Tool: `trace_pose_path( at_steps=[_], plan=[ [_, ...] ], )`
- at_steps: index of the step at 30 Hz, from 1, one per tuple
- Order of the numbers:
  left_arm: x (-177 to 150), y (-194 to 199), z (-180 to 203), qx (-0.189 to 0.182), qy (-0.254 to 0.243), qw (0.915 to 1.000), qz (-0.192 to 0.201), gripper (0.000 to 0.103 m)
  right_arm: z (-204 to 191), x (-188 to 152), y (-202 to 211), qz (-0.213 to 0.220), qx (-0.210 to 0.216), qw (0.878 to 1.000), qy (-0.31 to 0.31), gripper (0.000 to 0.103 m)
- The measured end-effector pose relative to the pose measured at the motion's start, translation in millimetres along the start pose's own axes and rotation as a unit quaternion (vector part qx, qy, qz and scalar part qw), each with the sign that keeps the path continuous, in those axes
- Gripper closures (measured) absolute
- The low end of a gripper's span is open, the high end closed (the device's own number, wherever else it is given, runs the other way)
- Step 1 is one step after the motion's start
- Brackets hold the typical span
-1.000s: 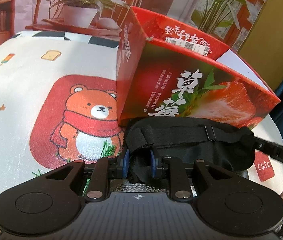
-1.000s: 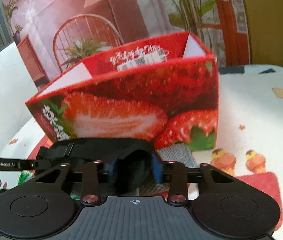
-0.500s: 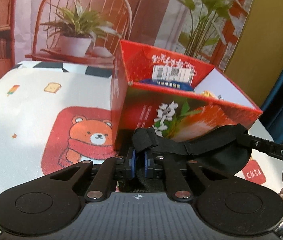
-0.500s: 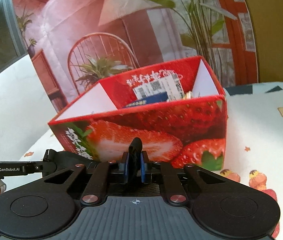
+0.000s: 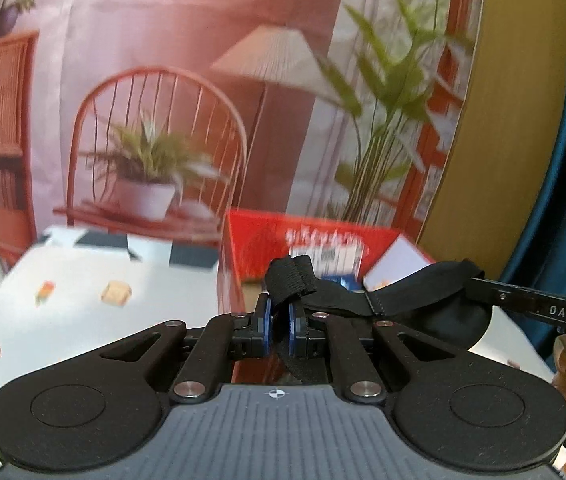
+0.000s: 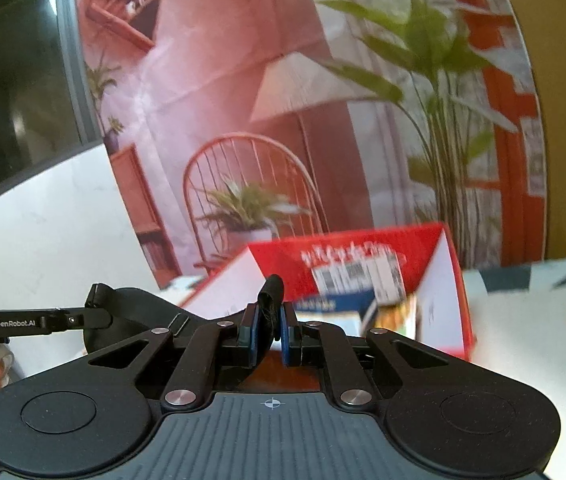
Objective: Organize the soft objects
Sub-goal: 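Carry the black eye mask with the left gripper over the red box, then open the left gripper to drop the eye mask into the box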
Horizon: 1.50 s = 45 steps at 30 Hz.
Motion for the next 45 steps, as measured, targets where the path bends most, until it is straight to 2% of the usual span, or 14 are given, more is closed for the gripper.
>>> trace_pose_path(
  at_steps=[6, 12, 18, 26, 31, 38, 40, 41, 42, 43, 44, 45],
  plan=[
    [36.9, -17.8, 15.3, -0.003, -0.013, 0.9996, 0.024, 0.094, 1.5, 39.7, -16.6, 0.025, -0.009, 0.999, 0.031, 0.093],
    [53.0, -69.5, 30.2, 0.011, -0.041, 0.9991, 0.002, 0.094, 20.9, 57.4, -48.1, 0.02, -0.05, 0.997, 0.046, 0.093],
    [37.3, -119.7, 37.1, 0.012, -0.06, 0.9963, -0.059, 0.094, 40.3, 41.3, -79.2, -0.029, -0.08, 0.995, 0.051, 0.093],
    [3.5, -155.6, 41.1, -0.012, -0.077, 0.9854, -0.151, 0.094, 52.3, 9.1, -105.7, -0.118, -0.101, 0.986, 0.056, 0.093],
    [-4.2, -161.4, 36.0, -0.013, -0.079, 0.9827, -0.167, 0.094, 55.6, -1.8, -111.7, -0.138, -0.1, 0.984, 0.046, 0.093],
    [-2.7, -162.8, 37.7, -0.013, -0.089, 0.9807, -0.174, 0.093, 60.1, -4.4, -111.7, -0.142, -0.107, 0.983, 0.036, 0.092],
    [-0.3, -158.7, 38.3, -0.01, -0.095, 0.9811, -0.168, 0.088, 61.1, -3.9, -109.6, -0.139, -0.113, 0.983, 0.034, 0.085],
    [1.6, -156.4, 39.3, -0.009, -0.096, 0.9815, -0.166, 0.075, 61.1, -3.2, -108.3, -0.136, -0.118, 0.983, 0.035, 0.076],
    [3.4, -153.0, 38.7, -0.011, -0.095, 0.9825, -0.16, 0.053, 59.7, -2.9, -106.0, -0.132, -0.121, 0.983, 0.039, 0.07],
    [5.6, -148.3, 37.6, -0.014, -0.094, 0.984, -0.151, 0.045, 57.7, -2.5, -102.9, -0.126, -0.122, 0.983, 0.044, 0.06],
    [8.0, -142.8, 36.7, -0.015, -0.095, 0.9855, -0.14, 0.038, 56.3, -1.7, -99.8, -0.121, -0.121, 0.984, 0.048, 0.056],
    [10.5, -136.6, 36.2, -0.016, -0.096, 0.9866, -0.13, 0.038, 54.3, -0.9, -96.3, -0.115, -0.119, 0.985, 0.051, 0.054]
  ],
)
Point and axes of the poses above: each gripper's, at about its wrist camera, not at the fingertips, and y roughly against the way its jaws point, z to its right, x to its top, the point moved 3 cm from there along -y, roughly the way its jaws point, and after that the axes turned 1 degree about -y, right-handed, at the moved point
